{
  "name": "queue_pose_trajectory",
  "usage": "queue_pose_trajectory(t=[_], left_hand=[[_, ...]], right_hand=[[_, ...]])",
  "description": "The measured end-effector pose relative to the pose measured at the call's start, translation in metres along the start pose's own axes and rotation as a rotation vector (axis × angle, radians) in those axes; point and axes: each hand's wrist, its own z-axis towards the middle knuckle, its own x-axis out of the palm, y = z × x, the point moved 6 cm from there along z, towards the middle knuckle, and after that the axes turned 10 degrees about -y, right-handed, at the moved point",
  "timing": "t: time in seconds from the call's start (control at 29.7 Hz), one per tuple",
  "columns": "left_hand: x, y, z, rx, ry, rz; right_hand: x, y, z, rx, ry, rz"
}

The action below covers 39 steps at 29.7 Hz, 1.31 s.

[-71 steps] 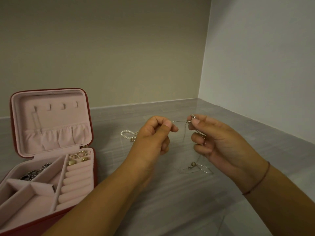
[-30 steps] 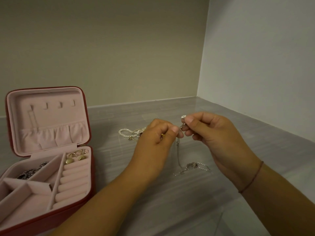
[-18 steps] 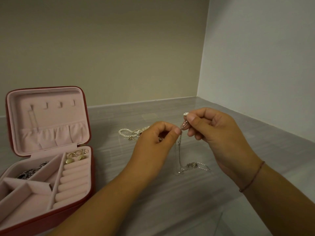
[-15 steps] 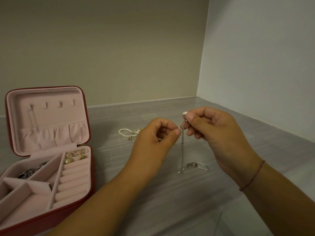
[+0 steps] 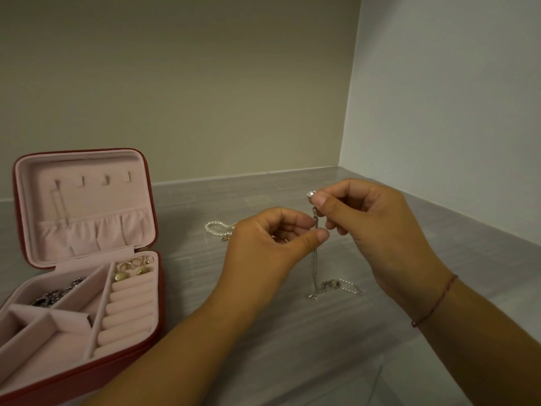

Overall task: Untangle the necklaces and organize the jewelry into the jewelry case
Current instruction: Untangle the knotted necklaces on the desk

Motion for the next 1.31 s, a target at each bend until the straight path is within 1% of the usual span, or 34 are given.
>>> queue_pose_trajectory(t=[0.24,0.44,0.57,0.74,0.84,1.11,1.31], left_hand=[[-0.002,-0.001,0.001,0.001,-0.005,0.013],[0.0,-0.003,0.001,-0.01,0.044,-0.002],[0.001,0.0,0.002,-0.074,0.081,-0.057],[0.005,0.007,0.0,-0.233,0.106,-0.179],[0.007,0.009,-0.001,-0.292,0.125,-0.23],[0.011,0.011,-0.003,-0.349,0.187,-0.24],[0.012,0.012,-0.005,-0.356,0.205,-0.231]], right_hand=[[0.002,0.002,0.0,-0.003,0.01,-0.013],[-0.004,-0.006,0.003,0.056,-0.036,-0.01],[-0.006,-0.013,0.002,0.114,-0.039,0.013],[-0.004,-0.018,0.002,0.176,-0.009,0.065],[-0.001,-0.021,0.001,0.217,0.019,0.097],[-0.001,-0.021,0.002,0.24,0.026,0.123],[-0.001,-0.021,0.002,0.237,0.031,0.118]])
